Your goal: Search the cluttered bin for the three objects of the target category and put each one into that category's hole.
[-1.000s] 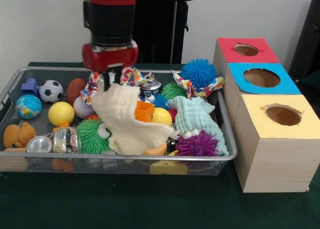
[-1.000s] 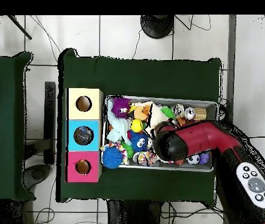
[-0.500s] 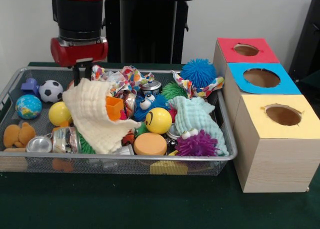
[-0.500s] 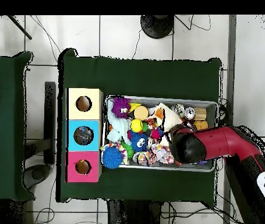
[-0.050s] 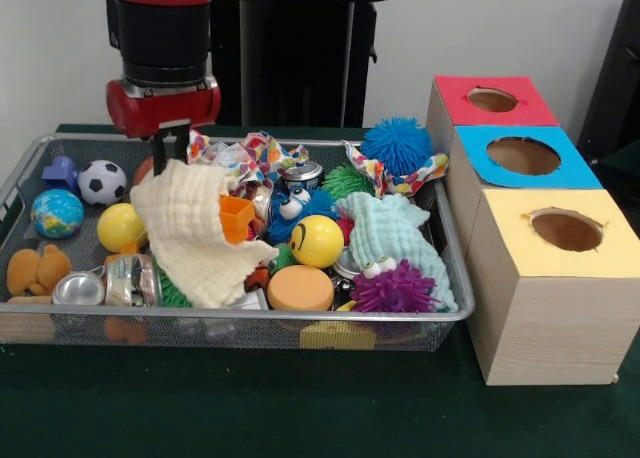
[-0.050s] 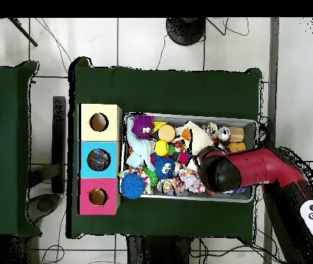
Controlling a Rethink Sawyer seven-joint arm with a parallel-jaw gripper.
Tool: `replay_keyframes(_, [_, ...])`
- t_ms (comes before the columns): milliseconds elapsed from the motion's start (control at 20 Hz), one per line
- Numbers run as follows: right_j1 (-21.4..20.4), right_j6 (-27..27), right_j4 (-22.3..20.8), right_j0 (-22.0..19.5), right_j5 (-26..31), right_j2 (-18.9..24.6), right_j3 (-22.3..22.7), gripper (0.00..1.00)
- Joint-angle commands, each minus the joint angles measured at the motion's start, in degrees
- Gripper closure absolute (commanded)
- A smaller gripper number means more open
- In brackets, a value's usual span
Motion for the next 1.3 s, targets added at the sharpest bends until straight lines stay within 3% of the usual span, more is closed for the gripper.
replay_keyframes(50, [0.19, -20.71, -3.21, 0.22, 10.06, 1.08, -4.58, 1.0])
replay_keyframes(200, [-1.03, -25.36, -4.13, -0.56, 12.32, 1.05, -5.42, 1.0])
replay_keyframes(1300, [2.96, -34.2, -6.29, -6.67, 9.76, -0.36, -7.5, 1.0])
